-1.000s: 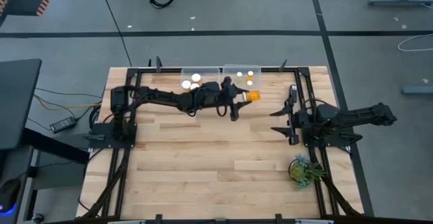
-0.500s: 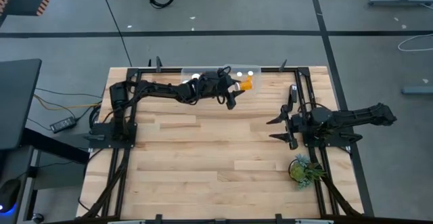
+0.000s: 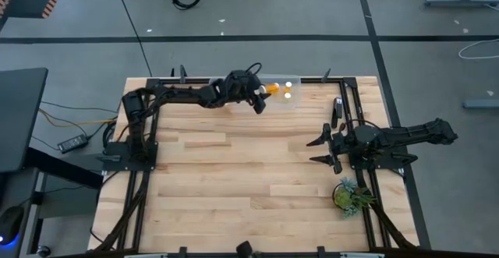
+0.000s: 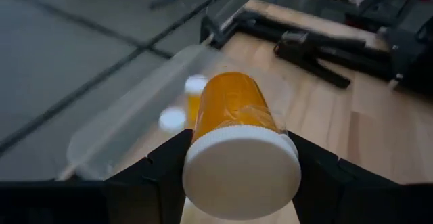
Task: Pick and place medicine bottles into bin by pill shape (circle, oval)
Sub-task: Adjust the large orange pill bottle on the transparent bin
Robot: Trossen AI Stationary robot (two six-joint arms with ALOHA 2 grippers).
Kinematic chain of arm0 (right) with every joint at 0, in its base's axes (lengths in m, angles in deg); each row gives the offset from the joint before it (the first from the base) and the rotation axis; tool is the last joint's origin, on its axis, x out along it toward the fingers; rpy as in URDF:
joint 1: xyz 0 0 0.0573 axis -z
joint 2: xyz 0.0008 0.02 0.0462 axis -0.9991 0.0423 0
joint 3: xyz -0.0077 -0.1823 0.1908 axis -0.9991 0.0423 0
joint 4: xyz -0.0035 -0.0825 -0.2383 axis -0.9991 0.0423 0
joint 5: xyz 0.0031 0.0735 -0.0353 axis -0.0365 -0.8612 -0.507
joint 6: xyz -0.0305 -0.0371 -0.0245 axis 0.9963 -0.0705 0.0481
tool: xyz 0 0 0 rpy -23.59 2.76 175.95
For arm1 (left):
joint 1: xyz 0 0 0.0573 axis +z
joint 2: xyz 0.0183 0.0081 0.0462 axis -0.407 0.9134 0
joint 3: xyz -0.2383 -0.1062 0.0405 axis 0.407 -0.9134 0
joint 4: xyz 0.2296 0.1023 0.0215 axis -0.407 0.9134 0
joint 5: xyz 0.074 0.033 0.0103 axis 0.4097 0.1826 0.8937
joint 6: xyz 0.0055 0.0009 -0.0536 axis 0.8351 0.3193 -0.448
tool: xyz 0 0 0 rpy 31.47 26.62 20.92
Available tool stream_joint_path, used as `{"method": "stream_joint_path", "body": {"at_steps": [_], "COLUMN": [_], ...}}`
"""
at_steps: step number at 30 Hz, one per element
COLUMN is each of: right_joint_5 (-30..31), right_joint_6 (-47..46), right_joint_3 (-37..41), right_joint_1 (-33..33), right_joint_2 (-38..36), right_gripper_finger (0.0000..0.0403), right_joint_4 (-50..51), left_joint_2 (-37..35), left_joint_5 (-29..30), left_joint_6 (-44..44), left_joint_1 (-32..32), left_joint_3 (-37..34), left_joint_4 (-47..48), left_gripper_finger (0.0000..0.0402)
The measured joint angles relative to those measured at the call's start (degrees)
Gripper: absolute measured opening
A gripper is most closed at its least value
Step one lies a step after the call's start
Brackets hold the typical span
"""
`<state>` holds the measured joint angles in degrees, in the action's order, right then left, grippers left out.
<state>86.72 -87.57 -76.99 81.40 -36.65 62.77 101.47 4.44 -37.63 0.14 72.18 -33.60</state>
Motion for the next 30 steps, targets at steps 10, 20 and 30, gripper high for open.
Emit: {"method": "stream_joint_path", "body": {"at_steps": [10,20,30], "right_joint_5": [-0.02,0.0,0.0], "right_joint_6": [-0.04,-0.03,-0.03], "right_joint_3": [0.0,0.0,0.0], "right_joint_1": [0.0,0.0,0.0], "right_joint_2": [0.26,0.26,0.26], "right_gripper_finger": [0.0257,0.0257,0.0257], "right_joint_4": [-0.09,-0.24,-0.31], "left_joint_2": [-1.34,-1.34,0.01], "left_joint_5": [0.01,0.03,0.05], "left_joint_6": [-0.99,-5.27,-13.07], "left_joint_1": [3.08,4.71,6.58], "left_joint_3": [9.82,21.15,21.31], "left_joint_4": [24.13,46.37,56.26], "left_gripper_finger": [0.021,0.022,0.0212]}}
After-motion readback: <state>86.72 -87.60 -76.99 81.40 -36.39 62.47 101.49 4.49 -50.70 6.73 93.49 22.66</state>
